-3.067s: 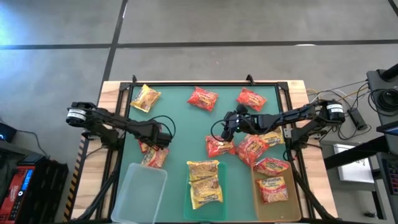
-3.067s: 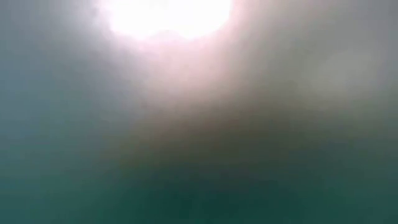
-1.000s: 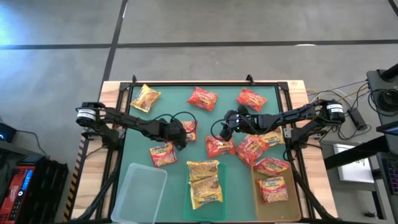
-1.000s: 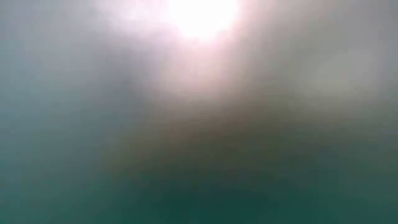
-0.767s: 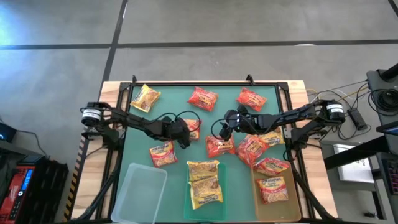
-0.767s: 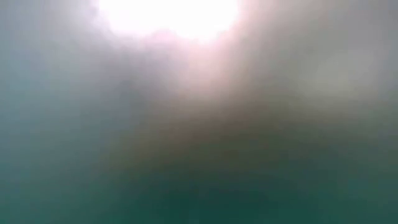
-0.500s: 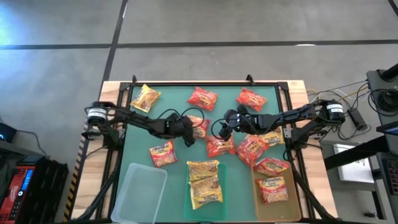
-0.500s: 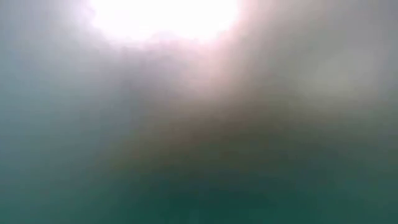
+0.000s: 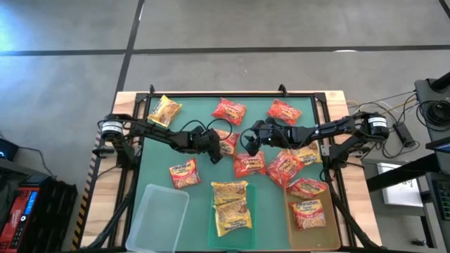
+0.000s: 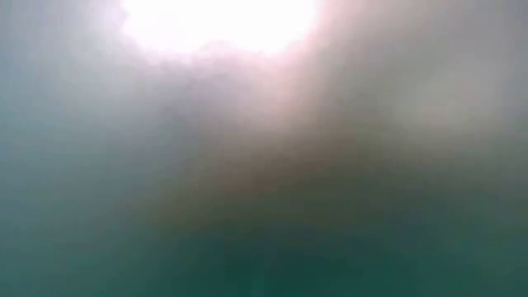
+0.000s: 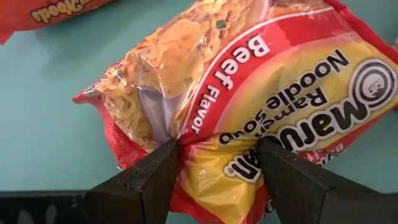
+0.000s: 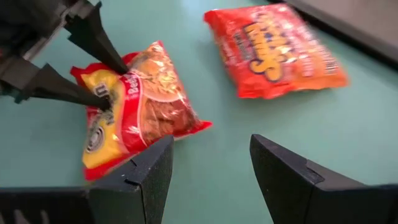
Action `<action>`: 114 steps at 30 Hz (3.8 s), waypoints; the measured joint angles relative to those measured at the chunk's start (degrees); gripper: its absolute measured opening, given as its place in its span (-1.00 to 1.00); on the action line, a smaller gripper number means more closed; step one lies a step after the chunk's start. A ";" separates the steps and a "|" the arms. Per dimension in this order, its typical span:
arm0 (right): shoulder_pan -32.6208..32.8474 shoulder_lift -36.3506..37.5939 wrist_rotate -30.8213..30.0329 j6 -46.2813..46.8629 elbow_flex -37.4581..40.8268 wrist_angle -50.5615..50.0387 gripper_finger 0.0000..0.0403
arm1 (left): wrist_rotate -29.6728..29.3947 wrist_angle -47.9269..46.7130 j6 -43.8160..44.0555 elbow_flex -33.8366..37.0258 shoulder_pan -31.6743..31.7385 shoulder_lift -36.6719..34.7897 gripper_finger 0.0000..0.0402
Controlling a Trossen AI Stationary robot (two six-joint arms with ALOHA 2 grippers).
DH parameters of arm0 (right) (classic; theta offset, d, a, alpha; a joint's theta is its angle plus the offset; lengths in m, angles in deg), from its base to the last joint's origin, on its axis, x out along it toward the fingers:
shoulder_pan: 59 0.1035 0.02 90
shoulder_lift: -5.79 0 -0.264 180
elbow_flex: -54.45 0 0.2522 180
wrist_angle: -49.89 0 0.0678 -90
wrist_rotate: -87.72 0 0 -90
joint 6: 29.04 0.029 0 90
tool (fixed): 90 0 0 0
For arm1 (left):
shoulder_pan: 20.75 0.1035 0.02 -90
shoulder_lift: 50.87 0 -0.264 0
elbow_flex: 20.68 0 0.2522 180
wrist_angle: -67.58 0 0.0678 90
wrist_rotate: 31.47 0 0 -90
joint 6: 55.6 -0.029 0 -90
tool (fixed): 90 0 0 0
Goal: Sort Maruchan noodles
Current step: Put the red noodle pack into the orange bin
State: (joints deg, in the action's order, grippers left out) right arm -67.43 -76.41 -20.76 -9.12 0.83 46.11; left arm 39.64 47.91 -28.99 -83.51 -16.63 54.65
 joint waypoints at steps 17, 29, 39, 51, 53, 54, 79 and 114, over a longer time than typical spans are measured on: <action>-15.95 -18.39 37.75 13.82 -0.54 23.30 0.00 | 3.79 -1.75 -3.57 -0.93 -0.21 -0.25 0.04; -14.80 -21.61 39.91 14.65 -4.88 23.47 0.00 | 3.64 -1.34 -4.25 -0.88 -0.21 -0.25 0.04; -11.13 -21.61 39.44 13.95 -4.96 23.39 0.00 | 2.74 0.67 -4.58 -0.57 -0.08 -0.18 0.04; -10.31 -21.61 39.32 12.48 -4.96 23.39 -0.01 | 2.39 2.33 -4.48 -0.54 -0.06 -0.09 0.04; -10.31 -21.63 39.32 12.36 -4.96 23.39 -0.06 | 1.85 2.61 -4.41 -0.55 -0.06 -0.07 0.04; -10.31 -21.61 39.32 12.17 -4.96 23.39 -0.09 | 1.36 2.81 -4.30 -0.54 -0.08 -0.05 0.04; -10.31 -21.52 40.57 7.73 -4.94 22.07 -0.75 | 0.29 -13.91 -1.14 -3.52 -2.37 -18.67 0.04; -11.26 -21.32 45.96 9.49 -7.81 18.87 -0.11 | -0.39 -0.35 9.02 0.63 -4.86 -3.28 0.04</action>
State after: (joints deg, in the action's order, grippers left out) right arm -78.69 -97.73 25.20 0.37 -6.97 64.98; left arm 39.24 47.57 -19.97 -82.88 -21.49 51.37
